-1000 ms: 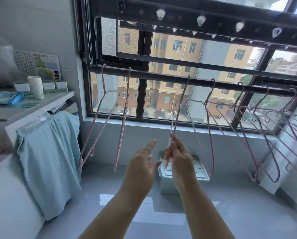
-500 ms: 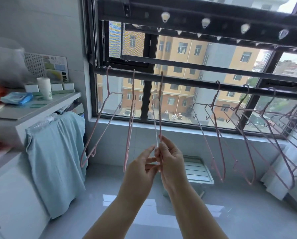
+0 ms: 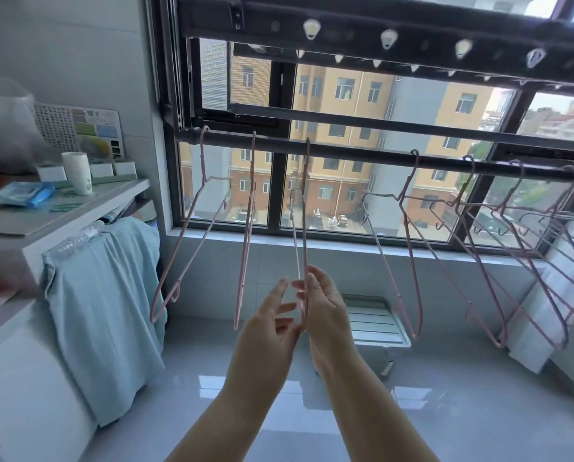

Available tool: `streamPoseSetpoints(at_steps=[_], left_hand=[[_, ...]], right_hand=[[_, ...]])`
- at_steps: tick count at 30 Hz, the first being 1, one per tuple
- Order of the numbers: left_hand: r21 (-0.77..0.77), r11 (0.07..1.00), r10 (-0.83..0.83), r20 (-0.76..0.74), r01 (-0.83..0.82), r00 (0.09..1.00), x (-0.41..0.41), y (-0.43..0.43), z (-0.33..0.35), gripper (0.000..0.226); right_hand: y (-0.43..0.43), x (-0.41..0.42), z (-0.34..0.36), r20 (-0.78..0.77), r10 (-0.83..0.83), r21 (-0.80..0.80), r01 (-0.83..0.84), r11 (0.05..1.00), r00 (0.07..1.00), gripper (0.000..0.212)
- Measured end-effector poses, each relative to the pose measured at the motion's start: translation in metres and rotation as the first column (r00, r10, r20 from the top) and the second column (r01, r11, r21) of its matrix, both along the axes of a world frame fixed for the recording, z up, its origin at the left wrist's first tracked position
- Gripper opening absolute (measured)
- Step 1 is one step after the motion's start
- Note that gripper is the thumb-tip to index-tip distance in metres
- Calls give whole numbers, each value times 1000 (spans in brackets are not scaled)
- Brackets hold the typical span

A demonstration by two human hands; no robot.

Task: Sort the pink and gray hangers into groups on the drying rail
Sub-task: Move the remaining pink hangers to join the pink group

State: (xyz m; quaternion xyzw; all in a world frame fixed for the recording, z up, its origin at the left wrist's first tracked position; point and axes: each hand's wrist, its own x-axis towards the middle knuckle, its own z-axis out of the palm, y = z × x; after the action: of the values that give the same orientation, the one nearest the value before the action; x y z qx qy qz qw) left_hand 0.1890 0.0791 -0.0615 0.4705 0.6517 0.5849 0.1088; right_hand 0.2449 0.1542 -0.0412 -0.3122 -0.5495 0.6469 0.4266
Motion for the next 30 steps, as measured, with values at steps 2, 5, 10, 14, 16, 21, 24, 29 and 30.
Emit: streamPoseSetpoints(at_steps=[2, 5, 10, 14, 16, 21, 24, 29, 30], left_hand=[[11, 1000, 28, -69, -27, 997, 5, 0, 3, 66], [88, 994, 78, -230, -59, 970, 16, 7, 12, 61], [118, 989, -53, -258, 86, 965, 51, 36, 25, 50], [35, 980, -187, -192, 197, 963, 78, 68, 27, 44], [-34, 977, -213, -181, 210, 960, 86, 82, 25, 41], [-81, 979, -192, -27, 189, 981, 90, 102, 22, 35], [-85, 962, -241, 175, 259, 955, 87, 108, 32, 29], [-85, 986, -131, 161, 146, 978, 74, 114, 37, 32], [-81, 987, -121, 180, 138, 976, 74, 114, 37, 31]], right_hand=[[1, 13, 1, 171, -170, 261, 122, 958, 971, 30], [11, 48, 11, 124, -567, 663, 356, 658, 815, 40], [54, 109, 13, 340, -659, 551, 426, 718, 671, 47], [72, 125, 0, 407, -397, 286, 298, 911, 822, 32], [77, 127, -2, 331, -320, 204, 263, 943, 888, 22], [79, 119, -9, 90, -166, 88, 158, 983, 982, 23], [75, 105, -12, 9, -99, 78, 98, 992, 995, 18], [73, 93, -10, 40, -83, 167, 75, 983, 996, 17], [71, 91, -11, 50, -83, 188, 72, 979, 995, 18]])
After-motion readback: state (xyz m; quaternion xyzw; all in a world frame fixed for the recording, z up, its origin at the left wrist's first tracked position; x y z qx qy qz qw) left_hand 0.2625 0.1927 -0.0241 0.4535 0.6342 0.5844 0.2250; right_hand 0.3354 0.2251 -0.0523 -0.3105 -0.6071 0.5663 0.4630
